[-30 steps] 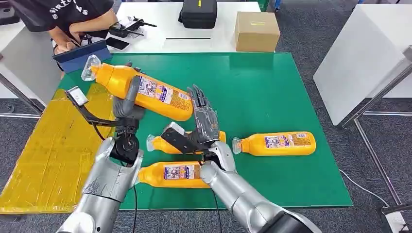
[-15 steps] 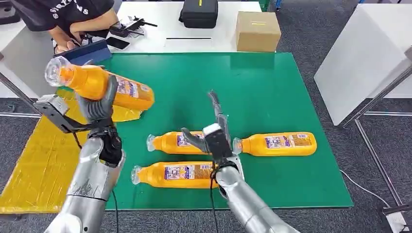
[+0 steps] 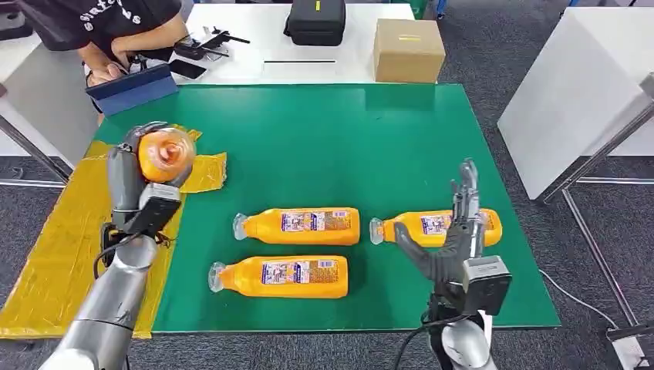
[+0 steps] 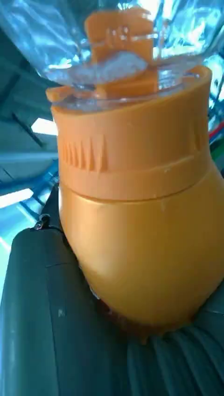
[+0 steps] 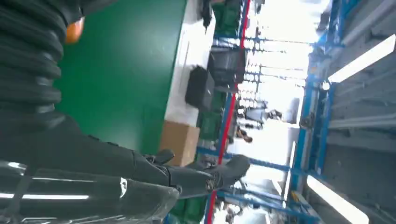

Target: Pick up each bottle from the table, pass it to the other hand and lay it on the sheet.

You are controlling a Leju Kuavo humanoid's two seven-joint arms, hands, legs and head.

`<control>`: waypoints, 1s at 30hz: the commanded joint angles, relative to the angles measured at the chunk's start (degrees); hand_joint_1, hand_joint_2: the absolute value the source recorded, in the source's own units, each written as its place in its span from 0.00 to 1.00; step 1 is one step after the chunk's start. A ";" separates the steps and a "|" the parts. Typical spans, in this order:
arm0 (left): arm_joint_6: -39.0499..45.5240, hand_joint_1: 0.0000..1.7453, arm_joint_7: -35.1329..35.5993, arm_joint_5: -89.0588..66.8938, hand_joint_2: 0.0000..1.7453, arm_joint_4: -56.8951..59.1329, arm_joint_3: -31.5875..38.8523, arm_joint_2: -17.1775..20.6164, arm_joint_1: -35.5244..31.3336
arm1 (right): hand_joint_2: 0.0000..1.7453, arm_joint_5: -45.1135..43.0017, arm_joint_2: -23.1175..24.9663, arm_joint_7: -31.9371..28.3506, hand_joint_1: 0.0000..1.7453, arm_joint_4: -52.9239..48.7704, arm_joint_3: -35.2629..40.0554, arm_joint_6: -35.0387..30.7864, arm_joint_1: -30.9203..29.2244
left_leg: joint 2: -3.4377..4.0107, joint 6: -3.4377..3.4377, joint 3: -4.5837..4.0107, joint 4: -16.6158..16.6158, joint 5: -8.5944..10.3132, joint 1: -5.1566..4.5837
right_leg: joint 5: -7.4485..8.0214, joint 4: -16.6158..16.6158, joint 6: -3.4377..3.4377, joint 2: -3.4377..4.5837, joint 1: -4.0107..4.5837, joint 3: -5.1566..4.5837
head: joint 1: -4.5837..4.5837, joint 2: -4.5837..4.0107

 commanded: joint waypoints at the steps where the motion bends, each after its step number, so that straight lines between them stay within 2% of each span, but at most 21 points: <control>1: 6.75 1.00 5.71 -19.89 1.00 10.17 -8.18 5.31 -2.81 | 1.00 -2.50 -2.27 -1.11 0.00 -2.48 -6.85 -0.27 1.16 | -0.09 -0.13 0.19 -0.06 -0.02 0.02 | -0.06 -0.05 -0.05 -0.13 0.02 0.20 | 0.00 0.00; 7: 6.16 1.00 7.44 -26.38 1.00 13.78 -10.53 7.68 -3.77 | 1.00 -3.21 -3.54 -1.09 0.00 -3.80 -7.59 -0.09 2.37 | -0.01 -0.21 0.35 -0.03 -0.12 0.05 | -0.15 -0.01 -0.07 -0.09 0.03 0.39 | 0.02 0.00; 17: 5.23 1.00 8.34 -28.08 1.00 15.26 -11.83 8.36 -4.11 | 1.00 -3.22 -3.68 -0.84 0.00 -3.67 -7.60 0.05 2.37 | -0.05 -0.18 0.22 0.00 -0.07 0.09 | -0.09 0.00 -0.06 -0.14 0.03 0.23 | 0.00 0.00; 21: 3.83 1.00 12.65 -31.70 1.00 20.34 -12.99 8.94 -5.88 | 1.00 -2.11 -3.05 -0.48 0.00 -4.20 -8.26 0.27 2.65 | -0.03 -0.19 0.24 -0.01 -0.06 0.08 | -0.09 0.00 -0.06 -0.11 0.02 0.23 | 0.00 0.00; 25: 2.43 1.00 18.74 -32.86 1.00 26.59 -11.36 8.00 -8.28 | 1.00 -0.38 -1.81 -0.37 0.00 -3.92 -8.13 0.43 3.53 | -0.06 -0.21 0.29 -0.02 -0.07 0.09 | -0.12 0.00 -0.08 -0.15 0.04 0.29 | 0.00 0.00; 30: 1.67 1.00 22.73 -34.52 1.00 30.05 -10.63 7.43 -9.16 | 1.00 1.10 -1.05 -0.21 0.00 -3.79 -7.87 0.45 4.30 | -0.03 -0.20 0.29 -0.03 -0.08 0.10 | -0.12 -0.01 -0.07 -0.12 0.04 0.32 | 0.00 0.00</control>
